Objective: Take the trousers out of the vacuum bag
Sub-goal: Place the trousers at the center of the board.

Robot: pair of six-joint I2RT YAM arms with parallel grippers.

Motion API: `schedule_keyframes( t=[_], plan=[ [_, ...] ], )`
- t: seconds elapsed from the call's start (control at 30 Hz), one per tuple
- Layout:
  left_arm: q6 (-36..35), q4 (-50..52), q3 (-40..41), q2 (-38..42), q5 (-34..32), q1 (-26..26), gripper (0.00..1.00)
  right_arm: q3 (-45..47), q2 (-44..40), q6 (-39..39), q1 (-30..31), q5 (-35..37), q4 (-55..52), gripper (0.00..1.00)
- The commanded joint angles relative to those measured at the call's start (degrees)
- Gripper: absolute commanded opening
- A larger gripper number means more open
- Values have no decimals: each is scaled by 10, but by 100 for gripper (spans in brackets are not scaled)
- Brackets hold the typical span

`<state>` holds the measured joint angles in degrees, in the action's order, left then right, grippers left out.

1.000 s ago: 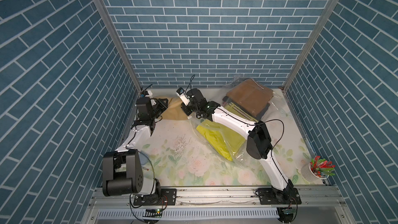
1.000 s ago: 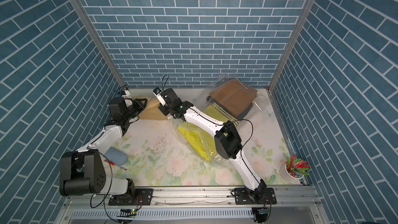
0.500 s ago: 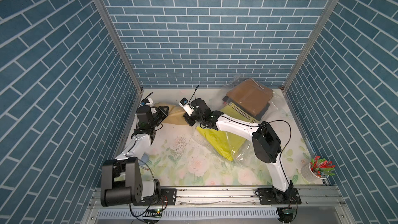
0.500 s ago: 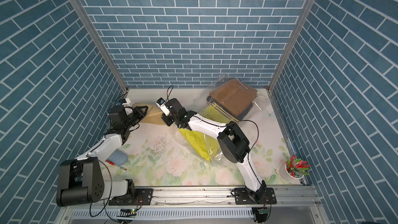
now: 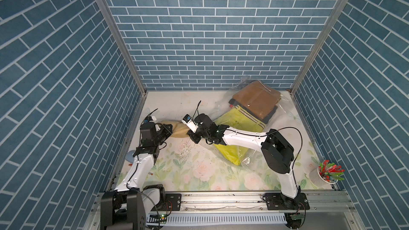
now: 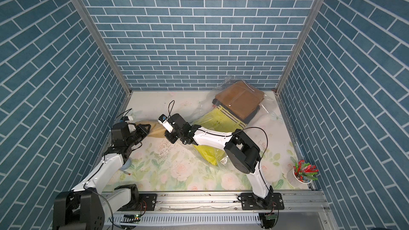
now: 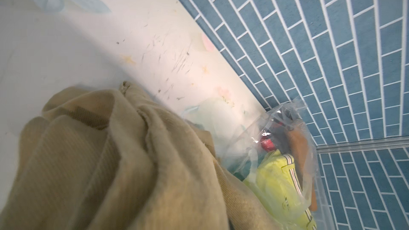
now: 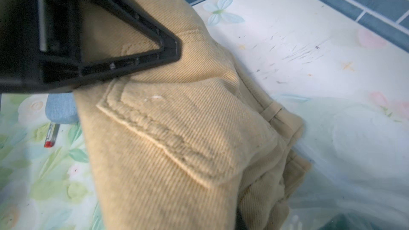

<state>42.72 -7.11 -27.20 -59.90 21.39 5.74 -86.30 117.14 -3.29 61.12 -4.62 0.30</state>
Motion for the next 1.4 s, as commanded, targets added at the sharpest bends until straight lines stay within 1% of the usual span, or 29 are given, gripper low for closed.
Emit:
schedule_keyframes(
  t=[0.0,0.03,0.1,0.2,0.37,0.47,0.57,0.6,0.77,0.83,0.87,0.9,0.93,1.0,1.17,1.3,1.37],
  plan=[
    [-6,84,13,27,-49,6,0,24,-51,-37,10,0,41,0],
    [-4,102,15,34,-54,6,1,31,-54,-39,14,0,45,0],
    [1,127,22,48,-64,5,10,45,-57,-41,21,10,51,0],
    [10,148,39,67,-68,6,17,62,-61,-48,30,15,59,0],
    [18,168,64,87,-66,6,45,92,-68,-56,38,17,74,0],
    [20,198,62,108,-83,6,62,110,-74,-59,42,12,79,0],
    [21,234,44,135,-101,6,77,131,-84,-60,46,8,86,6],
    [21,243,37,144,-107,6,80,137,-85,-62,48,8,88,8],
    [18,308,-19,178,-140,6,90,166,-92,-65,58,6,96,15],
    [14,330,-45,187,-154,6,91,176,-94,-66,63,7,100,18],
    [12,340,-54,192,-161,6,91,179,-95,-66,65,7,102,21],
    [11,348,-61,194,-166,6,92,183,-95,-67,67,-11,102,25],
    [10,354,-68,198,-170,6,94,186,-96,-66,70,-16,103,31],
    [9,361,-77,204,-173,6,95,194,-99,-66,73,-21,103,37],
    [7,351,-84,203,-160,6,97,224,-117,-69,78,-49,107,57],
    [-7,343,-83,192,-149,6,98,253,-139,-76,79,-67,108,69],
    [-6,329,-70,184,-129,6,96,272,-156,-84,78,-82,116,75]
  ],
)
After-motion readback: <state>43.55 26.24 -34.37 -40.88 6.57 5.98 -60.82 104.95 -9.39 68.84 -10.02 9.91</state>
